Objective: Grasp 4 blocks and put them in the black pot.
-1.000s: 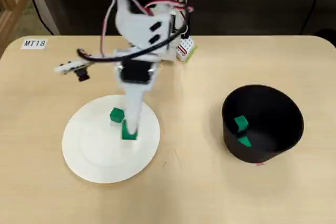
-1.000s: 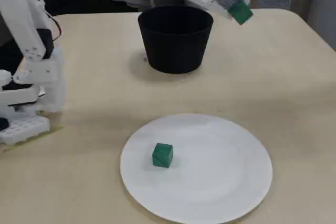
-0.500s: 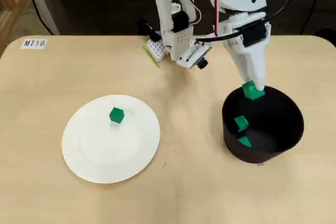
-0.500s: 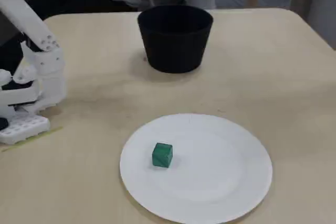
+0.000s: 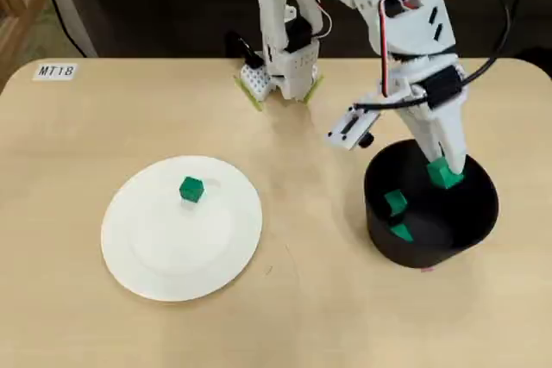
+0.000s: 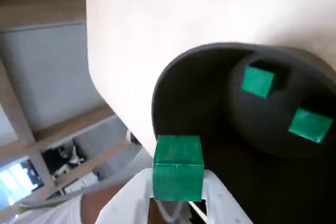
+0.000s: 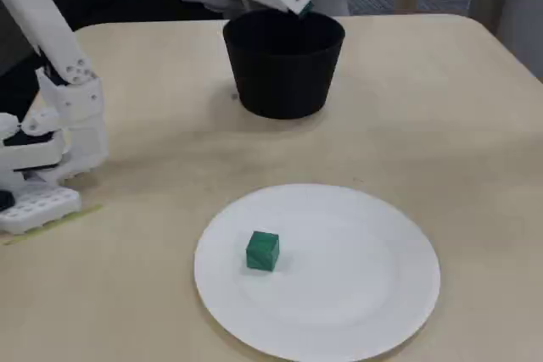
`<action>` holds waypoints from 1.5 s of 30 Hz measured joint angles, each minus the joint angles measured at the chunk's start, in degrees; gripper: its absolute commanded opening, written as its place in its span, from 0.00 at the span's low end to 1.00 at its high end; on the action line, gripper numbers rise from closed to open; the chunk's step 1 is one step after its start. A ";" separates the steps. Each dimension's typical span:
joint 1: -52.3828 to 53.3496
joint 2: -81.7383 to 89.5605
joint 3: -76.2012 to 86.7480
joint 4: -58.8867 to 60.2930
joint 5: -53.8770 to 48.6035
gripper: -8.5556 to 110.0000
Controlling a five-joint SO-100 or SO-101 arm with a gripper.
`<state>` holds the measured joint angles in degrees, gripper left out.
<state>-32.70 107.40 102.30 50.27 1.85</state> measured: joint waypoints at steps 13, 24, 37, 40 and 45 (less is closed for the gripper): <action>-0.62 -1.14 1.41 0.18 -3.52 0.32; 1.49 -0.88 1.41 4.92 -2.55 0.05; 51.15 13.27 5.62 17.67 -8.70 0.05; 58.89 13.36 8.53 17.84 -10.99 0.05; 63.11 8.70 10.99 16.79 -13.71 0.05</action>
<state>30.41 116.10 113.29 67.06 -11.87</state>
